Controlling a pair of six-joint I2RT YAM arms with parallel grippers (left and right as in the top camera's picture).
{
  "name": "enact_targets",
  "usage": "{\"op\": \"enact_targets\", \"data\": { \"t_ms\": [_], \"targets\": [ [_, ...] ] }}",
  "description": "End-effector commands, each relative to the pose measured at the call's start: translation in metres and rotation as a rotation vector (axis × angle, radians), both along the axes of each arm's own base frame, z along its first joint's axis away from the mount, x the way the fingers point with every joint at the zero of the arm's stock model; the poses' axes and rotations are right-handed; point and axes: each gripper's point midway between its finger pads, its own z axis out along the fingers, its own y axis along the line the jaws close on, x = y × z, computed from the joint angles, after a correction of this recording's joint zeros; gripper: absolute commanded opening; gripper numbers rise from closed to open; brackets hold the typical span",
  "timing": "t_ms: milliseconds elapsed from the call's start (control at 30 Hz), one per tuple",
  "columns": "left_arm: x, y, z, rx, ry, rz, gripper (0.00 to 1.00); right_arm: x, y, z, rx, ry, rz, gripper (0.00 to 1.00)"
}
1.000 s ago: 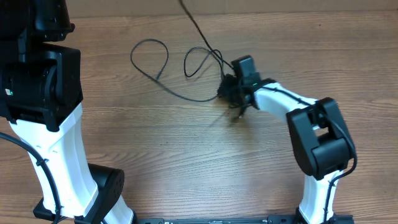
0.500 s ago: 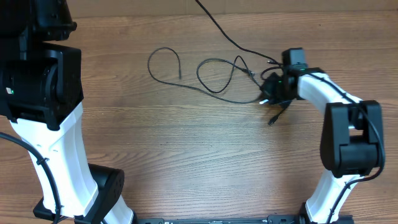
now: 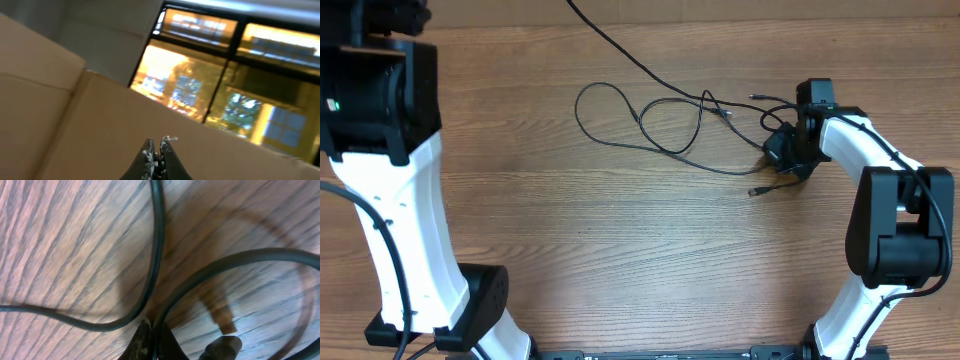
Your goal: Untangle cables
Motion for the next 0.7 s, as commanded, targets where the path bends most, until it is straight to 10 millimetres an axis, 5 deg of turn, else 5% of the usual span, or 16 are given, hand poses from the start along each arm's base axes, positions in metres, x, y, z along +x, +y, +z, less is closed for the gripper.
{"op": "enact_targets", "data": {
  "t_ms": [0, 333, 667],
  "targets": [
    [-0.004, 0.036, -0.013, -0.028, 0.046, 0.147, 0.04, -0.028, -0.034, -0.031, -0.144, 0.119, -0.031, 0.04],
    [0.032, 0.142, -0.119, -0.232, 0.290, 0.372, 0.04, -0.027, -0.033, -0.031, -0.140, 0.115, -0.035, 0.04],
    [0.030, 0.175, -0.151, -0.251, 0.404, 0.449, 0.04, -0.019, -0.028, -0.030, -0.111, 0.083, -0.032, 0.04]
  ]
}}
